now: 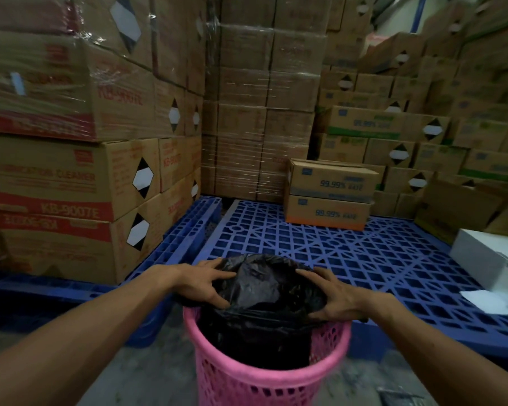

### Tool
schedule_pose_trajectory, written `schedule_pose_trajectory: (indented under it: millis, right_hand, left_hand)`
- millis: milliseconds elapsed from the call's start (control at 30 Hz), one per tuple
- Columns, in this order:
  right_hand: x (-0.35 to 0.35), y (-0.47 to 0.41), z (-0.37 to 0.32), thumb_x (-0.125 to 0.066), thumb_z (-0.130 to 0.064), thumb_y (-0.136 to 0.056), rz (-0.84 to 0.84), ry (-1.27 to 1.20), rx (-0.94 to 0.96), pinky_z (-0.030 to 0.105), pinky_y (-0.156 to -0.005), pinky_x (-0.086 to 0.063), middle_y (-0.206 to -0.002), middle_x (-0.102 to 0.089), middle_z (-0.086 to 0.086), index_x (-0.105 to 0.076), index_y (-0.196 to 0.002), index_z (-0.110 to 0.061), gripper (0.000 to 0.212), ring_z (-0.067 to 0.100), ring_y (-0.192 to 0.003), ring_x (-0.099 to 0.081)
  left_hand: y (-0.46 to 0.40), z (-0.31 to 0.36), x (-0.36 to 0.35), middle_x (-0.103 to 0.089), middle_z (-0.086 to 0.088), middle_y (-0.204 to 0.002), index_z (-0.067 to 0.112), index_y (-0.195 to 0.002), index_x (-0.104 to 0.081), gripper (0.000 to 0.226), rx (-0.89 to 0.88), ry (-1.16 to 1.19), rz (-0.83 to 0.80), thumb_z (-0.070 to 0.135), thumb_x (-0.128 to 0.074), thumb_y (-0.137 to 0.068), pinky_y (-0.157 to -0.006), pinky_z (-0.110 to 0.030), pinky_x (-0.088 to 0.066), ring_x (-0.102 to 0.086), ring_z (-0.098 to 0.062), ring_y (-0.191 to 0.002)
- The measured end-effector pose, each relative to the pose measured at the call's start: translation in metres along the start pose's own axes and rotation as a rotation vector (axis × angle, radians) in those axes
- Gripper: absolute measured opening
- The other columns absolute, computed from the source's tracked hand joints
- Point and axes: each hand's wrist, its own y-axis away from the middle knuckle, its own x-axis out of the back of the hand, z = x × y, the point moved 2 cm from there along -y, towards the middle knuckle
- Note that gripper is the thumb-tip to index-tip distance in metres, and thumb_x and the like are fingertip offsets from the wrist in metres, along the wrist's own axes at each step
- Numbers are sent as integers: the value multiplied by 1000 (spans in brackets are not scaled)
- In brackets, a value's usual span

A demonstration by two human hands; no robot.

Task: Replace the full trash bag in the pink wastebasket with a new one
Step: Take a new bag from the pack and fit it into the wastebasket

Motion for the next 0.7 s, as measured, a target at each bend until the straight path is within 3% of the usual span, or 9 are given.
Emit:
schedule_pose_trajectory:
  millis: [267, 333, 400, 467, 567, 700]
  right_hand:
    - [-12, 20, -7, -65, -87, -59, 18, 17, -32, 56, -121, -19, -164, 23, -9, -1, -147, -64, 112, 31, -154, 1]
    - [-19, 24, -8, -58, -93, -55, 60, 68, 1, 60, -122, -9, -162, 27, -12, 1, -145, -67, 110, 28, -153, 16]
    - [-26, 32, -15, -55, -89, -65, 129, 155, 83, 60, -121, 5, -162, 29, -14, 0, -146, -66, 101, 22, -150, 28]
    - [-29, 41, -23, -53, -86, -72, 189, 177, 173, 59, -121, 9, -162, 26, -17, -4, -146, -67, 91, 17, -150, 28]
    - [-30, 54, -27, -53, -83, -76, 171, 95, 211, 60, -122, 0, -162, 18, -23, -16, -143, -69, 78, 15, -152, 19]
    - [-30, 73, -27, -54, -78, -82, 137, -74, 220, 61, -122, -6, -161, 4, -31, -39, -135, -68, 55, 5, -151, 15]
  left_hand:
    - [29, 2, -18, 23, 8, -164, 52, -153, -12, 80, 6, 18, -31, 62, -56, -87, -122, -58, -1, 17, -23, -152]
    - [34, 4, -20, 25, 8, -163, 53, -153, -12, 80, 4, 42, -18, 61, -58, -87, -121, -60, -2, 19, -23, -152]
    - [39, 6, -22, 26, 7, -163, 53, -153, -13, 81, -1, 65, -3, 57, -60, -87, -121, -60, -3, 19, -24, -152]
    - [46, 9, -23, 25, 7, -163, 54, -152, -16, 80, -13, 91, 3, 53, -62, -87, -122, -58, -7, 17, -25, -152]
    - [56, 12, -26, 20, 11, -164, 60, -145, -31, 69, -53, 200, 41, 50, -65, -86, -122, -57, -12, 10, -26, -153]
    - [71, 14, -39, 18, 22, -162, 66, -127, -50, 50, -135, 349, 88, 73, -61, -79, -121, -59, -9, 12, -21, -153]
